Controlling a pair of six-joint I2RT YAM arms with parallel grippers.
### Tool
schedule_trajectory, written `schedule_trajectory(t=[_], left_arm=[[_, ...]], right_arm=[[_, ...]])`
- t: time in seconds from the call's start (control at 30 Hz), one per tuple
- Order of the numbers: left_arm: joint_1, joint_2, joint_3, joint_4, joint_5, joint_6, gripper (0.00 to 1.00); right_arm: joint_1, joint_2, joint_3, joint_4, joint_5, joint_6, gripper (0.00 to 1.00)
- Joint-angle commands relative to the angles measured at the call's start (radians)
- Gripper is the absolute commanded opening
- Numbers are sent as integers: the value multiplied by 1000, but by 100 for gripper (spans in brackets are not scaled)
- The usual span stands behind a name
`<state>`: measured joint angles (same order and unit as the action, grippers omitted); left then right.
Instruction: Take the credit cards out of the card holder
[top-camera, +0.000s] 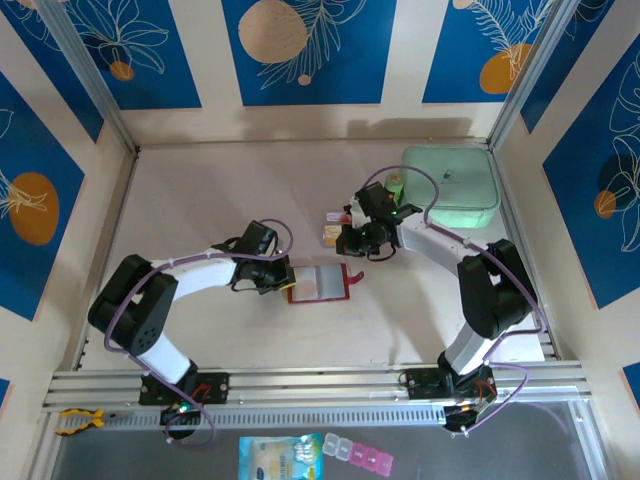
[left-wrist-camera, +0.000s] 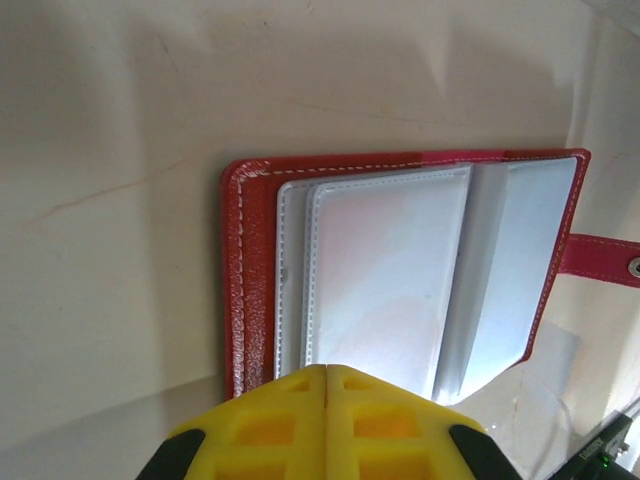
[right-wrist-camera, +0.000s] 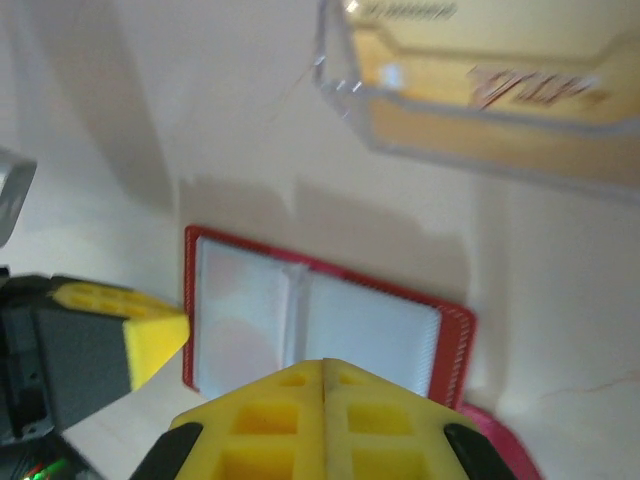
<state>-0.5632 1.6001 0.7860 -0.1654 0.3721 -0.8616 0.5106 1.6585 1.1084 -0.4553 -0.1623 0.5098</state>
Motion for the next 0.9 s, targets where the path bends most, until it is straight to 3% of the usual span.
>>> schedule_trajectory(t=[0.0,0.33,0.7,0.87], left_arm=[[9,-5,-20,-25,-30,16,4],[11,12,-36,-13,-27,21,3],[11,30,-53,4,-15,15,2],[12,30,-60,10,-10,9,2]], right_arm=[[41,-5,-3,21,-67,33,0],[112,91,36,50,-107,123,5],[153,189,73,59,-131,164,27],[164,220,85,68,-155,168,29]])
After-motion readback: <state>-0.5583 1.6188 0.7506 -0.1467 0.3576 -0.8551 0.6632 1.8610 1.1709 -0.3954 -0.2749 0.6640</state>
